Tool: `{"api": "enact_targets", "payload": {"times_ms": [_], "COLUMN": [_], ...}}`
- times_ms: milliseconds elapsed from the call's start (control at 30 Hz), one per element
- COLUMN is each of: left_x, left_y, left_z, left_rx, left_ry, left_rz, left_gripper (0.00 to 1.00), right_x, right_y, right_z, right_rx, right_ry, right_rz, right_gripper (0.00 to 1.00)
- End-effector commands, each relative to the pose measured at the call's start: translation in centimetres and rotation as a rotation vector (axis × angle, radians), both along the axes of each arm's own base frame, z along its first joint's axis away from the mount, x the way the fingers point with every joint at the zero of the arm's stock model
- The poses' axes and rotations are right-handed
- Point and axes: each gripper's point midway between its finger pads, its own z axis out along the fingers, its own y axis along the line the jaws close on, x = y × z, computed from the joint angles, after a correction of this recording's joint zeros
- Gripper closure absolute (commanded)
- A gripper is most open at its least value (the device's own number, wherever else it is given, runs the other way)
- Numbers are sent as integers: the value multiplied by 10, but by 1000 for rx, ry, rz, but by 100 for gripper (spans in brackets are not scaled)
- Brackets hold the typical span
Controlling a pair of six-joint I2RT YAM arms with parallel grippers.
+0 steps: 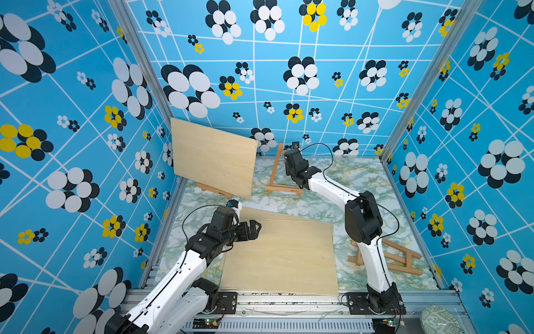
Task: Assemble the easel
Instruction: Place the easel at the center of the board, then pick up the drawing board.
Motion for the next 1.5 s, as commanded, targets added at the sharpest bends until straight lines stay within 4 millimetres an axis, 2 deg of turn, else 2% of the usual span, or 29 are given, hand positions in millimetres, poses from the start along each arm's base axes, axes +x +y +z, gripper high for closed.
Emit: {"api": "enact_targets", "payload": {"times_ms": [0,67,267,300,400,500,567,667,800,900,1000,1067,1133,1267,1367,1467], "left_x": [-6,-6,-6,-6,-7,-8,-8,-8,-7,-9,-13,-17,-22,-28,-28,-31], "left_y": [4,5,4,4,4,7,11,18,28,32,37,35,33,30,33,33], "left_z": [-6,-5,-2,-1,3,6,11,16,15,12,7,3,-5,-19,-27,-35], "left_rx": [4,1,-7,-9,-14,1,15,35,45,51,59,35,28,47,69,80], "left_ry": [17,15,6,4,-1,-7,-17,-12,32,69,108,143,192,275,348,409], "left_rz": [-8,-5,-8,-9,-12,-7,2,29,67,82,104,104,101,94,133,147], "left_gripper": [1,1,1,1,1,1,1,1,1,1,1,1,1,1,1,1], "right_x": [-9,-11,-20,-23,-31,-44,-58,-85,-132,-180,-232,-265,-289,-321,-333,-337], "right_y": [0,-1,-1,0,-3,-8,-17,-39,-77,-101,-117,-123,-128,-129,-131,-132], "right_z": [-42,-37,-13,2,26,59,83,104,76,52,20,-6,-26,-58,-73,-79], "right_rx": [-29,-21,30,51,90,125,131,146,329,476,463,453,461,511,515,507], "right_ry": [107,99,55,31,-7,-55,-79,-29,229,405,574,699,772,837,870,883], "right_rz": [-6,-5,24,35,52,75,90,112,152,166,146,130,112,104,105,105], "right_gripper": [86,68,44,42,38,37,37,33,30,19,11,1,1,1,1,1]}}
